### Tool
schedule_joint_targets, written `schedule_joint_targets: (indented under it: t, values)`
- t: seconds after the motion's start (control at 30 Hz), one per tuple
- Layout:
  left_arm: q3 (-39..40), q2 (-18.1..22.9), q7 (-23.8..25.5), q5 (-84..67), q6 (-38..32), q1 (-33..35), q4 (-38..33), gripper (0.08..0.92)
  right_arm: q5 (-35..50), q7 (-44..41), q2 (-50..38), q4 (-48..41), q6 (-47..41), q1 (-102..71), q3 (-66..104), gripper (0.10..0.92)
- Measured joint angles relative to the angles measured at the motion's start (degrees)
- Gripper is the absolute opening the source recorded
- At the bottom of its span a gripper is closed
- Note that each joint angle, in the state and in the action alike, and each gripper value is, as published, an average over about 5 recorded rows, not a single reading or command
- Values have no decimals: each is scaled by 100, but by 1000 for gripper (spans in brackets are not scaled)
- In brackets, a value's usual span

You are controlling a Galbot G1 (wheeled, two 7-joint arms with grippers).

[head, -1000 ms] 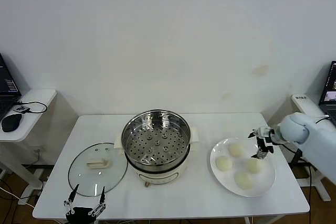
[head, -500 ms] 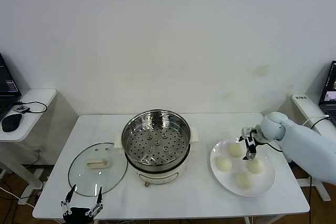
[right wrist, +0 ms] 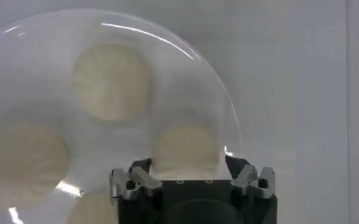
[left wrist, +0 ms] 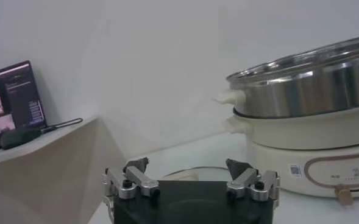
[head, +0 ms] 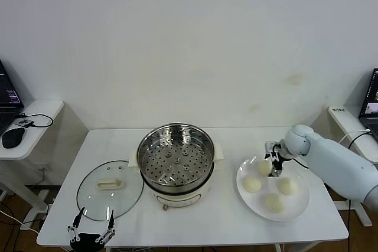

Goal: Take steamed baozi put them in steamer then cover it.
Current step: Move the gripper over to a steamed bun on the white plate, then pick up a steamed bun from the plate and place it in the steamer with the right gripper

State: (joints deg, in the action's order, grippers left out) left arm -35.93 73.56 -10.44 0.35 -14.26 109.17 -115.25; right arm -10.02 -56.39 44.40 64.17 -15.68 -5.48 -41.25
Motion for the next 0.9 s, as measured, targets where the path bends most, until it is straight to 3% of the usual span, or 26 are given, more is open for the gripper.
schedule_joint_targets:
  t: [0.4, 0.9]
  values:
    - [20, -3, -25, 2, -31, 12, 10, 823, -69, -48, -48, 39, -21, -52, -25, 596]
    - [99, -111, -28, -52, -52, -63, 41, 823, 292, -91, -444, 462, -29, 513, -260, 619]
